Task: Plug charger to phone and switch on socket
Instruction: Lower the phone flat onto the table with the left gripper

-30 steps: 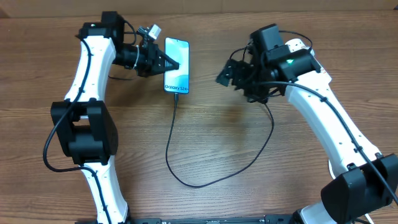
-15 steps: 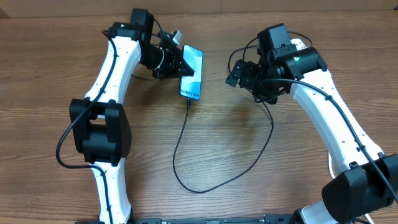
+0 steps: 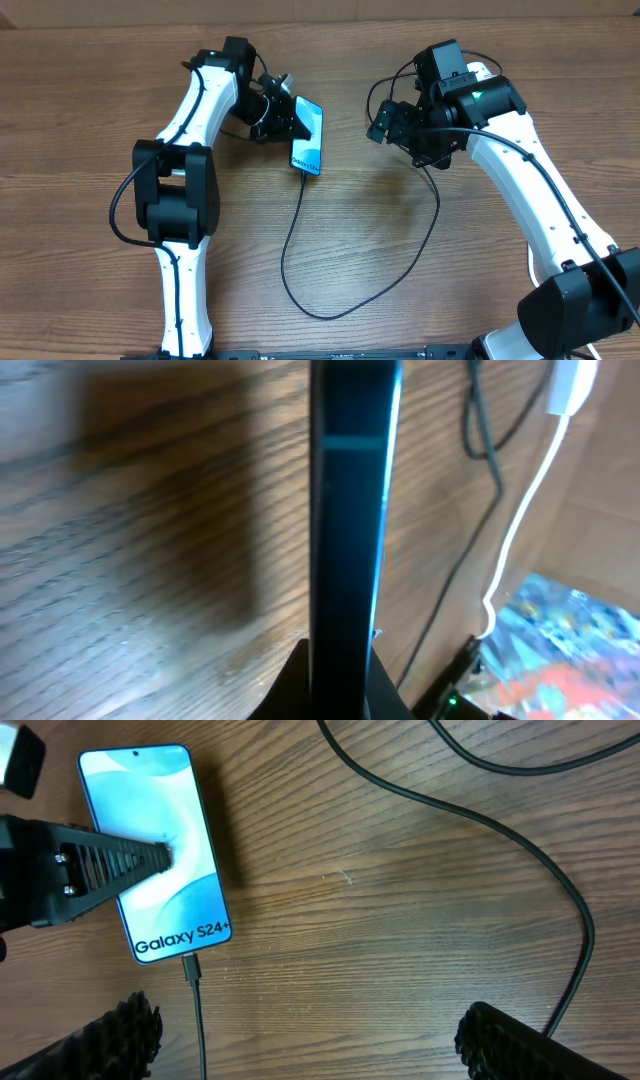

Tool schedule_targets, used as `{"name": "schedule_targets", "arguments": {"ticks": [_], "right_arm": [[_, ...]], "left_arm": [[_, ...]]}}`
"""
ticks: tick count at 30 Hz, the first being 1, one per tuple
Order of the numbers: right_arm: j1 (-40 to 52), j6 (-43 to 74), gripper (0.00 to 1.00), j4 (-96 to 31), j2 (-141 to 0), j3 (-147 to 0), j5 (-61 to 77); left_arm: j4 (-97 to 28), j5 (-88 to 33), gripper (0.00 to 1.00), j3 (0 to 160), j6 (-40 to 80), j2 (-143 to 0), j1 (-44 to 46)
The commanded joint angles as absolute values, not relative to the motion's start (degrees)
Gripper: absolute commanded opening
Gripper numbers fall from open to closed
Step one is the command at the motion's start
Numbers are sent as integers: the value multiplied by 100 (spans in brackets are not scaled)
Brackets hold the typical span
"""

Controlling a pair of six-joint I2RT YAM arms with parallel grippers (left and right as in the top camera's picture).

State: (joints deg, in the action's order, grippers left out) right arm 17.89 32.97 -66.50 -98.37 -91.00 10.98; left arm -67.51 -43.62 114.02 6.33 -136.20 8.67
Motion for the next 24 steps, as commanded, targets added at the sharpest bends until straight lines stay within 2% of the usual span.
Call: {"name": "schedule_targets", "arguments": {"ticks": [1,11,24], "right_arm": [[1776,3253,96,-6632,-9797,-9260,991],[1776,3251,96,-6676,-9797,-9260,991],[1776,3253,96,-6632,-9797,-9260,989]], "left_arm": [[-6744,-4289,4,11454,777,-13655,958],[-6307,-4276,4,11452,775,-13933,1026],[-6099,-3684,5,11452,840,-13939,1026]]}}
